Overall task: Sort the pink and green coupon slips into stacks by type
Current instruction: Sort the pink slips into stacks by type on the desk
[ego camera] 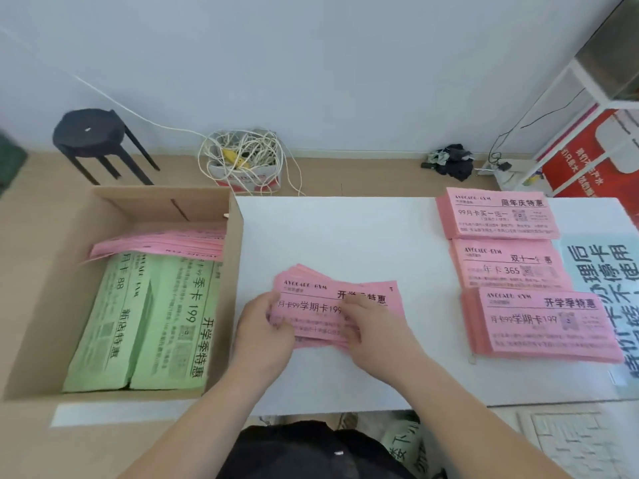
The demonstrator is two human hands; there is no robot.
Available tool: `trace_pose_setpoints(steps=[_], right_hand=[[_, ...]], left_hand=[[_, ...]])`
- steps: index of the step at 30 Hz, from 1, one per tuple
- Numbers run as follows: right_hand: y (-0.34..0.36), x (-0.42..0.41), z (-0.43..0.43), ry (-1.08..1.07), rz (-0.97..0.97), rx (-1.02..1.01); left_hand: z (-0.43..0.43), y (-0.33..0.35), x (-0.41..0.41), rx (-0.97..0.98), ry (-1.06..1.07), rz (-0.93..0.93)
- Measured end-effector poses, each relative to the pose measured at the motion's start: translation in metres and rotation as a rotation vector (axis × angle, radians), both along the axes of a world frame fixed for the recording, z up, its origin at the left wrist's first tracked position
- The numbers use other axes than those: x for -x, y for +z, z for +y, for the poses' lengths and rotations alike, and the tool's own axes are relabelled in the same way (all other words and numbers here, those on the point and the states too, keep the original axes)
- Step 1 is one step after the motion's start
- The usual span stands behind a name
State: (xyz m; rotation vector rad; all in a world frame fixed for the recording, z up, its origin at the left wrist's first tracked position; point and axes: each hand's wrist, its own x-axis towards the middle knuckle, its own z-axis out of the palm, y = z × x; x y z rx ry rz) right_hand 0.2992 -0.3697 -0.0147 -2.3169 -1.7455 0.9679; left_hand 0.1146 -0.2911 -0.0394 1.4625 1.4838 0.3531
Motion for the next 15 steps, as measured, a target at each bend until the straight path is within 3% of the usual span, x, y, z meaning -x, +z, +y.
trace_pose_setpoints(steps=[5,11,15], right_hand=[[0.005,0.001,0.008,-0.045,0.062,0.049],[0.028,0.001,0.017,-0.289,0.347,0.089],[0.017,0.005,0.011,-0.265,0.283,0.045]], left_hand=[[-0.001,0.008,0.008,-0.024,0.146,-0.170],[-0.032,0.000,0.009,-0.323,-0.301,-0.081],[-0.056,-0.007,0.006,-0.294,-0.457,-0.131]])
